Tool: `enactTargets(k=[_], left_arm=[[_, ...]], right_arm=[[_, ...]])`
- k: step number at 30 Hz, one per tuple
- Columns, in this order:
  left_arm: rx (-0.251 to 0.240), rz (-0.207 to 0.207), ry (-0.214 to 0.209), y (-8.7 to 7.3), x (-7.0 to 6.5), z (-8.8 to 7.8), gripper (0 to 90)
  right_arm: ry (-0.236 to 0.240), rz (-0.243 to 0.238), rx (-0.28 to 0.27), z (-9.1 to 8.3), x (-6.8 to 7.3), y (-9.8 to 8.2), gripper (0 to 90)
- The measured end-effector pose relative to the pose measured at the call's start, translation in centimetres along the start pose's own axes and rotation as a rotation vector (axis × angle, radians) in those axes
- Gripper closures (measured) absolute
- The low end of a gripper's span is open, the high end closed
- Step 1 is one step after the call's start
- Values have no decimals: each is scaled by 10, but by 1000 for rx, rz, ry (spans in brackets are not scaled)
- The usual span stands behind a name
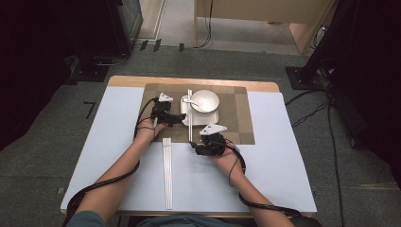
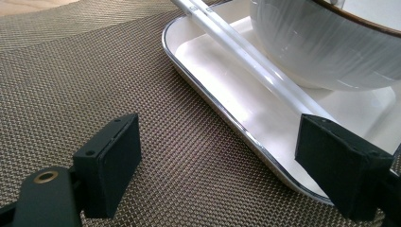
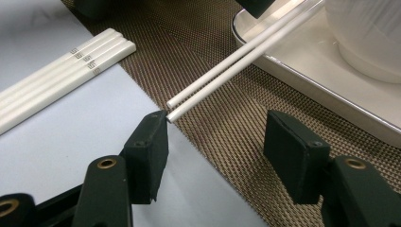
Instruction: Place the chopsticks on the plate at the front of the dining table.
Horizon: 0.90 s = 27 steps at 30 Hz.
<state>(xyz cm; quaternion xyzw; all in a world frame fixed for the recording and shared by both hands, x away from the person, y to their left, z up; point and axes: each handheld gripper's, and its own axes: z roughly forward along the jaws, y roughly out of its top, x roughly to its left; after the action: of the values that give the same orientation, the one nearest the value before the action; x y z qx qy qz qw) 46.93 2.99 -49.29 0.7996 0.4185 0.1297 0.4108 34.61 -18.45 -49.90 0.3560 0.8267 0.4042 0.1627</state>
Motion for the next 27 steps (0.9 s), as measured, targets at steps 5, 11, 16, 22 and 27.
enactTargets(k=[5, 11, 16, 22, 27], left_arm=[[-1, -3, 1, 0, 0, 0, 150], [-2, 0, 0, 0, 0, -1, 150], [2, 2, -1, 0, -1, 0, 150], [2, 7, -2, -1, -3, 0, 149], [0, 4, 5, 0, 0, -2, 150]], right_arm=[[11, -10, 7, -3, 1, -2, 411], [2, 5, 13, -3, -2, -3, 418], [1, 8, 18, -2, -2, -2, 420], [6, 2, 19, 1, -2, 0, 423], [16, -14, 18, -6, 0, -2, 437]])
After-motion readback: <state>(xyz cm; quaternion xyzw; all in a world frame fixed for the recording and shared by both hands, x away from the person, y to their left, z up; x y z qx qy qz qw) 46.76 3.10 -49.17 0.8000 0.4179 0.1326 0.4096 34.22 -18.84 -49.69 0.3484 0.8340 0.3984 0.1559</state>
